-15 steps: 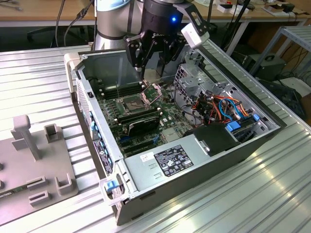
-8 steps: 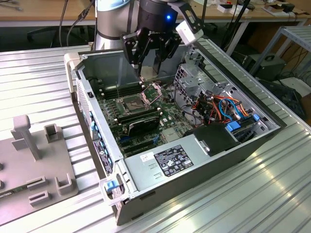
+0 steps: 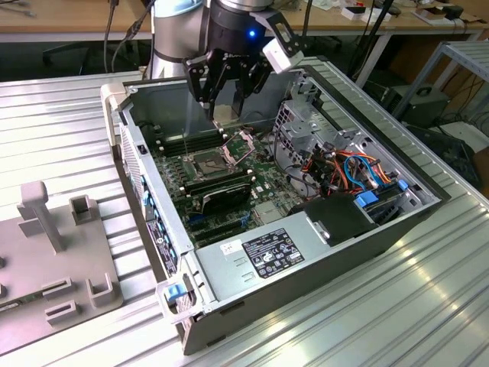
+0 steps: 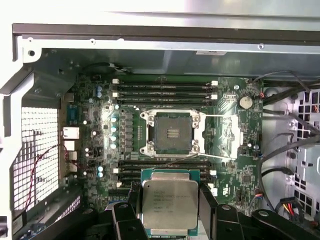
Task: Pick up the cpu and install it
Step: 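Pick up the cpu and move it towards the insertion slot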
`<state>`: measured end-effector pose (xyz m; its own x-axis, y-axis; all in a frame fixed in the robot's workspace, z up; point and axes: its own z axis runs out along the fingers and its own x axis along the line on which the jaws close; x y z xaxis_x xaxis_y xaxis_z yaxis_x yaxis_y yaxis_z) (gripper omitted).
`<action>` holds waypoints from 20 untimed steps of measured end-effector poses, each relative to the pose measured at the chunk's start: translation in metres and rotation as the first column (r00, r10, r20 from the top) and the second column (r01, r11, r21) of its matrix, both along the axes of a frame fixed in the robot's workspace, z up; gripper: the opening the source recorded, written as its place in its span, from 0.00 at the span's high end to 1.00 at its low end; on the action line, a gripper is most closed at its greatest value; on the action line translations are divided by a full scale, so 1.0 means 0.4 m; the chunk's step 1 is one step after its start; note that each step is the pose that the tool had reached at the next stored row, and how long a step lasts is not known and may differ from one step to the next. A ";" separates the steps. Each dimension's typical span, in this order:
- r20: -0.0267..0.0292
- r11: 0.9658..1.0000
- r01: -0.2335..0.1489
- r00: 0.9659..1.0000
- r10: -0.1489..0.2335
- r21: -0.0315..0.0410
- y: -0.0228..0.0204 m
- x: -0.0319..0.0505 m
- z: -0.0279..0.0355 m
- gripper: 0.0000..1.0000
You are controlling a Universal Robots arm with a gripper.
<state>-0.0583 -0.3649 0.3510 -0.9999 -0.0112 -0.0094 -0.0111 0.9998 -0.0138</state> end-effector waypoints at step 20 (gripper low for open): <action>0.000 1.000 0.000 1.000 0.000 0.000 0.025 0.038 -0.077 0.45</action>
